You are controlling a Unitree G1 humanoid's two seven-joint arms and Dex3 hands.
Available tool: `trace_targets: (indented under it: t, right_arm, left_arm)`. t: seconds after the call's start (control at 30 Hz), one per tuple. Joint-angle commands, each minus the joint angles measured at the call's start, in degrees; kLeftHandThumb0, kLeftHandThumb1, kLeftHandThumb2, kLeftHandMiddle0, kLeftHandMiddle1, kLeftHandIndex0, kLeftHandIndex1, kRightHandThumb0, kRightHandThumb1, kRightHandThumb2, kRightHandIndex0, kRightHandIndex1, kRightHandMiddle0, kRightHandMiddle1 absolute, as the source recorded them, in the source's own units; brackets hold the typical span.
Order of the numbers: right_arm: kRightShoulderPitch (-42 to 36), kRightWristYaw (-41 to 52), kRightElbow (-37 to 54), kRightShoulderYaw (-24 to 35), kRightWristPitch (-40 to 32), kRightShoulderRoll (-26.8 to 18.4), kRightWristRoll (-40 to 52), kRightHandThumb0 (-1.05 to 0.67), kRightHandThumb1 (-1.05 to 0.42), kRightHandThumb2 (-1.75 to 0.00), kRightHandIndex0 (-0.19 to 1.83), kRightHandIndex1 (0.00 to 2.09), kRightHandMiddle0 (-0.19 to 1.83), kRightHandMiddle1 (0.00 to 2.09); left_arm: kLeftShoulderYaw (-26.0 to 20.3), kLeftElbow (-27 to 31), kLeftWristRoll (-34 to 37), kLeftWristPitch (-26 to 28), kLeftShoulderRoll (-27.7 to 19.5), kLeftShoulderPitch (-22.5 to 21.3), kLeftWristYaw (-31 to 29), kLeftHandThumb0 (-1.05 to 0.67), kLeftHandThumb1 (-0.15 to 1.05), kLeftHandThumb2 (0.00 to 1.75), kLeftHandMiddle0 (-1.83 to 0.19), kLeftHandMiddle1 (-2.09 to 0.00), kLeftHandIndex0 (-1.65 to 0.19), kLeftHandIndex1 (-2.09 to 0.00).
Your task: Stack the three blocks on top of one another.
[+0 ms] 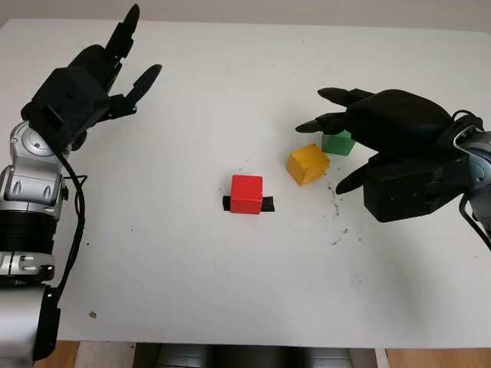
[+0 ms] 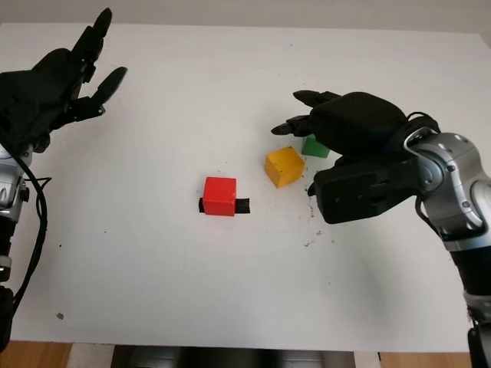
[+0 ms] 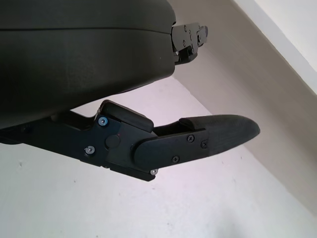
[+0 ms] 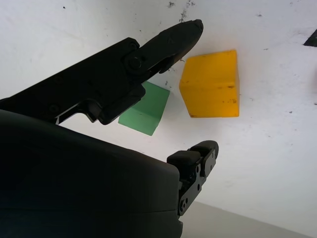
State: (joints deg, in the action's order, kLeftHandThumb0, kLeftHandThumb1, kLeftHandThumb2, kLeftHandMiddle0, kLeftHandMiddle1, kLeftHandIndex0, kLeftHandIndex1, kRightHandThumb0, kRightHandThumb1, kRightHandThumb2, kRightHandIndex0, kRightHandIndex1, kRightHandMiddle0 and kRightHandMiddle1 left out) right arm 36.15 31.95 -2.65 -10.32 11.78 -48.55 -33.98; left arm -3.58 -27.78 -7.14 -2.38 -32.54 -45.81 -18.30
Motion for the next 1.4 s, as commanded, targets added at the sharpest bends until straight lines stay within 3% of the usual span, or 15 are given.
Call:
trace_targets:
  t: [0.0,0.13,0.57,0.97,1.0,1.03,1.07,1.13,1.37]
  right_arm:
    - [0.77,-0.88,-1.09,-0.26,0.36,0.84,-0.43,-0.60,-0.78,-0.05,0.06,0.07,0.46,0.10]
    - [1.35,-3.52,-3.98,-0.93,1.01,2.43,-1.08,-0.58,-0.79,-0.06,0.07,0.07,0.49,0.10]
    - [4.25,-8.41,-12.86,-3.85,5.27,5.77,-2.52,-0.56,-0.84,-0.06,0.06,0.06,0.53,0.09]
    - [3.97,-12.51,-15.03,-4.69,6.12,6.44,-4.29,-0.43,-0.86,-0.06,0.18,0.09,0.76,0.19]
    - [4.04,-13.83,-15.67,-4.67,6.92,6.41,-4.54,-0.40,-0.87,-0.06,0.21,0.10,0.81,0.23]
    - [4.13,-14.79,-16.12,-4.67,7.46,6.33,-4.78,-0.36,-0.88,-0.06,0.27,0.09,0.83,0.44]
    - [4.22,-15.58,-16.47,-4.69,7.84,6.20,-5.08,-0.34,-0.89,-0.06,0.30,0.08,0.76,0.68]
    - [4.38,-16.44,-16.70,-4.66,8.18,5.88,-5.59,-0.33,-0.90,-0.05,0.33,0.07,0.67,0.92]
    - [4.37,-17.55,-16.94,-3.20,8.61,5.16,-4.69,-0.32,-0.89,-0.05,0.34,0.06,0.62,1.02]
  left_arm:
    - [-0.66,-0.31,0.06,-0.24,0.61,-0.56,1.74,-0.85,1.05,0.67,0.19,0.00,0.18,-0.04]
    - [0.18,0.18,0.06,-2.15,1.13,0.83,2.41,-0.85,1.05,0.69,0.19,0.00,0.19,-0.04]
    - [0.59,4.15,0.78,0.22,1.75,2.65,1.29,-0.79,1.05,0.64,0.19,0.00,0.19,-0.02]
    - [1.49,5.61,-0.53,-0.93,1.27,3.99,0.35,-0.77,1.05,0.64,0.19,0.00,0.19,-0.03]
    - [1.67,5.52,-0.77,-1.04,1.41,4.03,0.46,-0.76,1.05,0.64,0.19,0.00,0.19,-0.03]
    - [1.80,5.39,-1.00,-1.27,1.52,4.06,0.58,-0.75,1.05,0.64,0.19,0.00,0.19,-0.03]
    - [1.86,5.14,-1.10,-1.52,1.59,4.04,0.58,-0.74,1.05,0.64,0.19,0.00,0.19,-0.03]
    - [1.77,4.76,-0.96,-1.57,1.69,3.96,0.37,-0.74,1.05,0.64,0.19,0.00,0.19,-0.04]
    - [1.93,4.66,-0.92,-0.78,1.57,4.00,-0.50,-0.75,1.05,0.62,0.19,0.00,0.19,-0.05]
